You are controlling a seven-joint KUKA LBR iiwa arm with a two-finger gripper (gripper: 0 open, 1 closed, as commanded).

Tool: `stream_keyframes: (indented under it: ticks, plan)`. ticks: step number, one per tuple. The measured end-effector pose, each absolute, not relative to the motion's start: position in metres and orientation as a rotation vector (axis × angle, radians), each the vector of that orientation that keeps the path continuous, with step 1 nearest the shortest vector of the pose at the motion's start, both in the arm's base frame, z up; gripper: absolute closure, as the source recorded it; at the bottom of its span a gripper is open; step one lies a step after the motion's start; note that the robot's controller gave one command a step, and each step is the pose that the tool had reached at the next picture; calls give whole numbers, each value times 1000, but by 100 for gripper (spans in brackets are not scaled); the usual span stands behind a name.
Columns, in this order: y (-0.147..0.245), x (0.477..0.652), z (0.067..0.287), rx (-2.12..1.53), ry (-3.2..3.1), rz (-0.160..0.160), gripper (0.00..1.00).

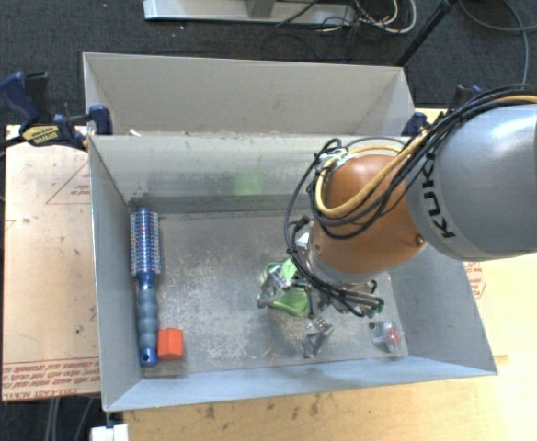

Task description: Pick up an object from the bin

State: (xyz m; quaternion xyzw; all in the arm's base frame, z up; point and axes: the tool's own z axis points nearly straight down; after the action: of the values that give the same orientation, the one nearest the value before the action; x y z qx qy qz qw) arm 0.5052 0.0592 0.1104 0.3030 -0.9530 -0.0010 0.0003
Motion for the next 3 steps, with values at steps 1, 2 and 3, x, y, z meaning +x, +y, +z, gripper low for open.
stream_keyframes:
  ticks: [1,2,3]
  plan:
    - [-8,515,97,1311,-2863,0,0]
    - [-6,492,83,1251,-2894,3,0]
    - [57,513,105,781,-3048,-5,0]
